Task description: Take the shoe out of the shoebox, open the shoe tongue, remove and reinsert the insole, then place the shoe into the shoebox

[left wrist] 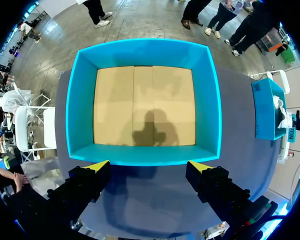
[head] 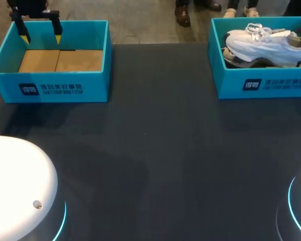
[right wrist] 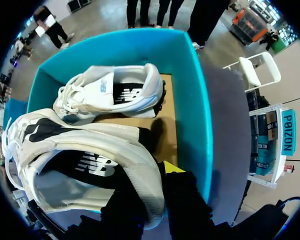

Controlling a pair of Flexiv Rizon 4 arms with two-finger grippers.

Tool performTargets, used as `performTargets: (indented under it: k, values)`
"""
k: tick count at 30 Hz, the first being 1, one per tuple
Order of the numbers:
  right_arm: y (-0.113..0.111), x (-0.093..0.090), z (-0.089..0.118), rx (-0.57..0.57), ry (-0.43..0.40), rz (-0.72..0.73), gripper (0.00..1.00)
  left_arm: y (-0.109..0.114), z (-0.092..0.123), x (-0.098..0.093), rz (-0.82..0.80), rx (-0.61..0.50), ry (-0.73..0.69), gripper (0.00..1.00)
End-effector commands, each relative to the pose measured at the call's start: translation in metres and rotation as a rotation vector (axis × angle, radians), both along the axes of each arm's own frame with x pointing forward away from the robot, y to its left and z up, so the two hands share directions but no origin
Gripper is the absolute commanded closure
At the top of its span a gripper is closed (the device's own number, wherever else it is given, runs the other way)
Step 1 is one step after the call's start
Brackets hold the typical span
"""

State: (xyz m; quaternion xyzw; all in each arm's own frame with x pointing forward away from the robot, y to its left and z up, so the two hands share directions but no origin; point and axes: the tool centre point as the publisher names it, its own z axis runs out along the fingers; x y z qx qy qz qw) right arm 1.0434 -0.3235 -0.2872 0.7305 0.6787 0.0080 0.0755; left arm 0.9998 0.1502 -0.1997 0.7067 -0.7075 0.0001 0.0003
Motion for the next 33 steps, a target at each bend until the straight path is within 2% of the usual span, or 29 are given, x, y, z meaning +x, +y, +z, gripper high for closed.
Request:
performTargets:
  k: [1,6,15,20,23,28,33]
  values:
    - [-0.001,-0.006,0.025,-0.02,-0.005,0.001,1.0,0.0,0.0,0.0,0.0,0.0,0.0,0.0]
    - [0.001,-0.01,0.047,-0.059,0.014,0.002,1.0,0.0,0.0,0.0,0.0,0.0,0.0,0.0]
    - [0.01,-0.047,0.091,-0.087,0.021,-0.03,1.0,0.0,0.0,0.0,0.0,0.0,0.0,0.0]
    - [0.025,-0.072,0.11,-0.095,-0.001,-0.031,1.0,0.0,0.0,0.0,0.0,0.0,0.0,0.0]
    - [0.041,-0.091,0.117,-0.115,-0.014,-0.013,1.0,0.0,0.0,0.0,0.0,0.0,0.0,0.0]
    - [0.062,-0.125,0.123,-0.16,-0.029,-0.011,1.0,0.0,0.0,0.0,0.0,0.0,0.0,0.0]
    - [0.083,-0.159,0.124,-0.156,-0.021,0.003,1.0,0.0,0.0,0.0,0.0,0.0,0.0,0.0]
